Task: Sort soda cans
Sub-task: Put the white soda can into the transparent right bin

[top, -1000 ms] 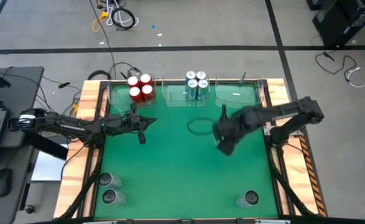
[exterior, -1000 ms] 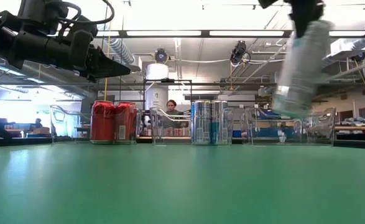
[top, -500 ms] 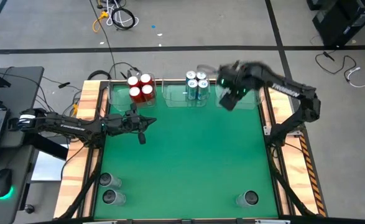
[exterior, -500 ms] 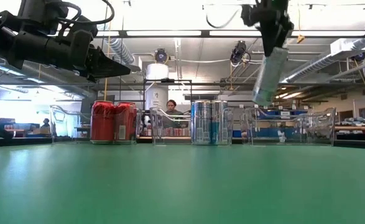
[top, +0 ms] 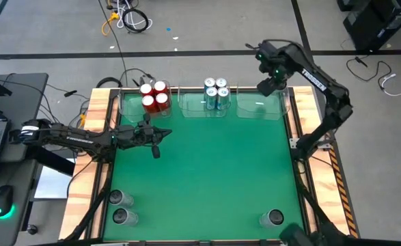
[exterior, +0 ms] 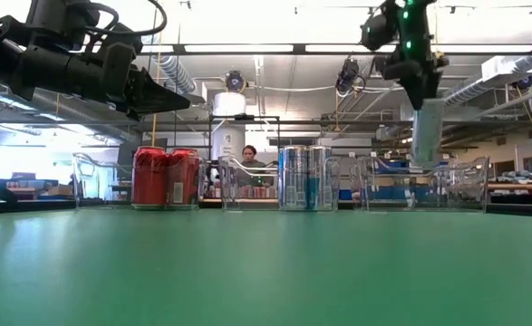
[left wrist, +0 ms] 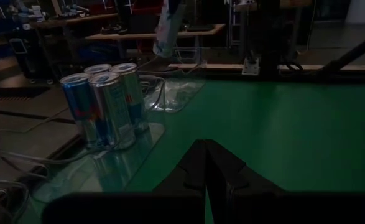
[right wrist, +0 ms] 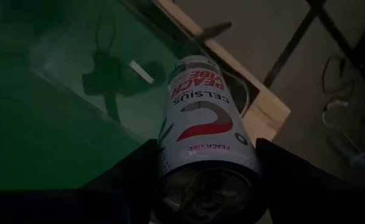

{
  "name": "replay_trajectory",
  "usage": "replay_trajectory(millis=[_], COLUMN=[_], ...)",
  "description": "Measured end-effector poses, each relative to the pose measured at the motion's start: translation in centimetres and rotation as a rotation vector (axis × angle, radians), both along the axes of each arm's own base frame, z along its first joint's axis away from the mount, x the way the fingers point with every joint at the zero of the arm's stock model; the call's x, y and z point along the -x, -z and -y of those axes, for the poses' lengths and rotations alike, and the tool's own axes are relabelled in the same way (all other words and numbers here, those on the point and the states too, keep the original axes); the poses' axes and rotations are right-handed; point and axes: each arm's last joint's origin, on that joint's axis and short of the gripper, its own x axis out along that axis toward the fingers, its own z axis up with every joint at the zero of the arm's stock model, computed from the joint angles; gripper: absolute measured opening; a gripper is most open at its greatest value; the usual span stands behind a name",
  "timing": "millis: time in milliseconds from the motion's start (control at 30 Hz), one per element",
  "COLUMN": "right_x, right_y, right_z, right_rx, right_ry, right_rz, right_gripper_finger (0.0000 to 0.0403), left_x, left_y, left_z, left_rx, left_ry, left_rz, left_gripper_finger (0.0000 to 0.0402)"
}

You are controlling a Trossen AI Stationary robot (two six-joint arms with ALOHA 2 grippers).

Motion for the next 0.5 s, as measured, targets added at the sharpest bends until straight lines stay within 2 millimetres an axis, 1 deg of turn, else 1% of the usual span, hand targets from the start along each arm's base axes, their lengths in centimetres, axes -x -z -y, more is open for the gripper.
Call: replay_trajectory(millis=[300, 500], right_x=[0.3, 0.4], right_y=[3.9, 6.1], right_z=[4.3, 6.5], right_rx=[-0.130, -0.184], right_ry=[0.000, -0.009], right_rz=[-0.082, -0.102], right_gripper_finger=[0.0223, 0.0223], left_x=[0.0, 0.0], left_y=[0.0, 0.1], left_z=[0.0, 0.0], left_rx=[0.012, 0.013], left_ry=[-0.001, 0.000], left_rz=[0.000, -0.003], left_gripper_finger=[0.0005, 0.0005])
